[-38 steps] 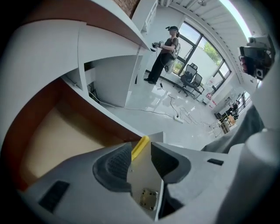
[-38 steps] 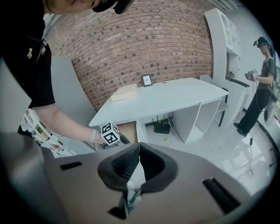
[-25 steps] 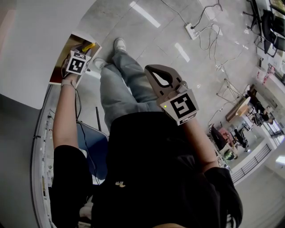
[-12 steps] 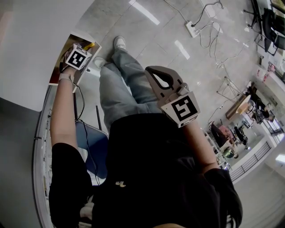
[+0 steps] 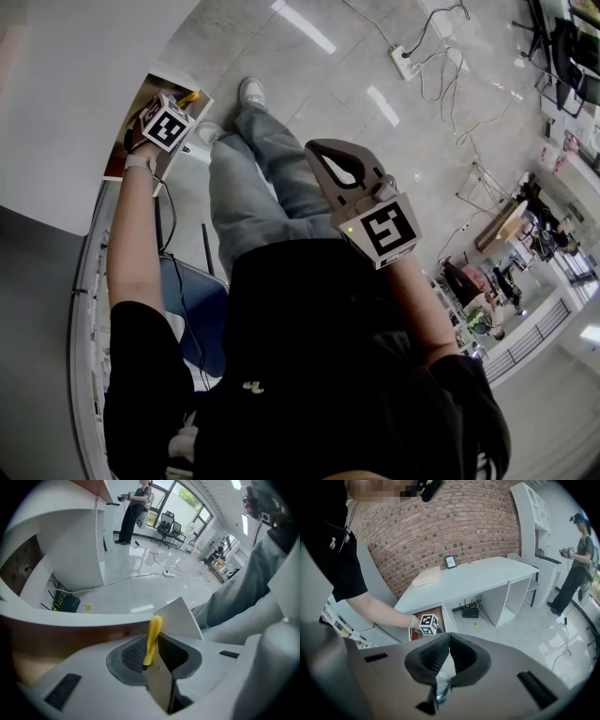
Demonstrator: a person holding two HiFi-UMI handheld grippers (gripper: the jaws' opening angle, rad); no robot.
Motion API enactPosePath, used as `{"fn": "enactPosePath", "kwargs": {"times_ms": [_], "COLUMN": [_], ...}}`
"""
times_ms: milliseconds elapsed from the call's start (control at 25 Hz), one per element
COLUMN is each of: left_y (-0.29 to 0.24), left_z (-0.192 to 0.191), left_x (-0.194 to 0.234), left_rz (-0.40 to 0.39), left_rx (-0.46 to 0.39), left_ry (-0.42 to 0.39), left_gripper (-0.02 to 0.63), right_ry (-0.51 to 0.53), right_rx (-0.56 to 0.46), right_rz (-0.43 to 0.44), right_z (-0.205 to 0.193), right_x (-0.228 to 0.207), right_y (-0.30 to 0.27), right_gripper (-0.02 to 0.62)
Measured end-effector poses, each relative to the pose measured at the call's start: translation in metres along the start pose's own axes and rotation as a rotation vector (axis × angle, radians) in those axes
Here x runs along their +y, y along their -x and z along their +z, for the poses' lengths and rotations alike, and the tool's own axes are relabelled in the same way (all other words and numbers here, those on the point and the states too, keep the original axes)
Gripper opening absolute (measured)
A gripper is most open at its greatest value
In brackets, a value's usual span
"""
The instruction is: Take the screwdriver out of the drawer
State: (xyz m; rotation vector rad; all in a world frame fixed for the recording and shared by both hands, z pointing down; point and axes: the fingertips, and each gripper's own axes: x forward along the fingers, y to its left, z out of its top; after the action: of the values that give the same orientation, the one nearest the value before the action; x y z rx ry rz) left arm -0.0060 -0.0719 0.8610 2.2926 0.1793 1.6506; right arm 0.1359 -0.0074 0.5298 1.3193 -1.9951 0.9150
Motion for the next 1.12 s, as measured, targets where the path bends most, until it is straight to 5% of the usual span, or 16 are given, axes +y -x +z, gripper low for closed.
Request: {"fn": "enactPosePath", "kwargs": {"times_ms": [1120], "left_y": [0.115], "left_z": [-0.005], "left_x": [-0.030], "left_rz": [0.248], "left_rx": [-0.166], "left_ry": [0.164], "left_gripper": [0.069], "right_ry": [0.153], "right_rx": [-0.134], "right_rz": [0.021], "right_z": [0.051], "right_x": [0.039], "right_y": [0.026], "right_gripper": [0.011]}}
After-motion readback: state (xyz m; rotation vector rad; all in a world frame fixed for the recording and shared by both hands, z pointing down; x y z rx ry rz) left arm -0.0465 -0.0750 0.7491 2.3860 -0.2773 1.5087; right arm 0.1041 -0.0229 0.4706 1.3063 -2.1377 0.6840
